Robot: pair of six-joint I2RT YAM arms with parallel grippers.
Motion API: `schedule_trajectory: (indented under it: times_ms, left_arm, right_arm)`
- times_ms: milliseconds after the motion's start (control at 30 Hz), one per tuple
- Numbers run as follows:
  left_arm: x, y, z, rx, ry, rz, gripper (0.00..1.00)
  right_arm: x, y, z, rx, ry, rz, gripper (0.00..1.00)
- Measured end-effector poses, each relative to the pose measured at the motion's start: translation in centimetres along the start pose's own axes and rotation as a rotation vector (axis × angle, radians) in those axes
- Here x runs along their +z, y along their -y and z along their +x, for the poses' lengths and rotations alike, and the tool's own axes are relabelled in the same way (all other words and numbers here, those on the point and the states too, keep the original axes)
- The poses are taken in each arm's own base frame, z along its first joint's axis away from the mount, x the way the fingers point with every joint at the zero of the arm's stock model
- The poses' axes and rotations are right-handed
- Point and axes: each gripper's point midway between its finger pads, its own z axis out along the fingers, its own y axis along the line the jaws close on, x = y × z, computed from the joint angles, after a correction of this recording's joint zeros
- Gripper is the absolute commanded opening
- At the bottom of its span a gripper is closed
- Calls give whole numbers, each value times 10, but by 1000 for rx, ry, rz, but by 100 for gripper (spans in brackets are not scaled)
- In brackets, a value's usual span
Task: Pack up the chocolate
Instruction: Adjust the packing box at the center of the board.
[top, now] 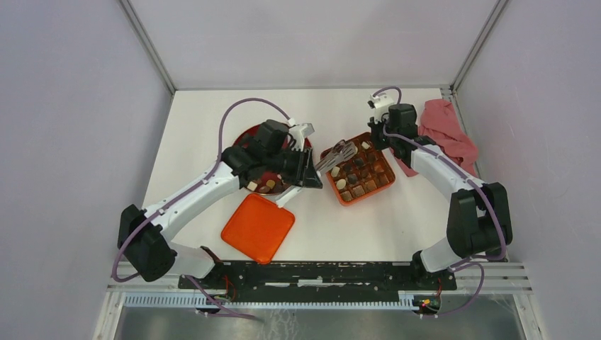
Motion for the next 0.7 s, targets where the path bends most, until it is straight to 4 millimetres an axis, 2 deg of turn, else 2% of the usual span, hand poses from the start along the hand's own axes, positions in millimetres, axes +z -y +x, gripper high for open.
schedule_trajectory:
  times_ms: [133,333,500,700]
  left_arm:
    - [16,8,7,15,-28,16,2]
    - [47,19,19,45,-79,32,2]
    - [72,13,28,39,-133,19,2]
    - [91,9,25,30,-162,9,2]
  right_arm:
    - [-1,-2,3,2,-1,-10,0]
    - [-3,-8,19,13,-29,-35,0]
    - [-3,-11,28,19,-46,-45,0]
    - [-3,-12,33,22,-49,-48,0]
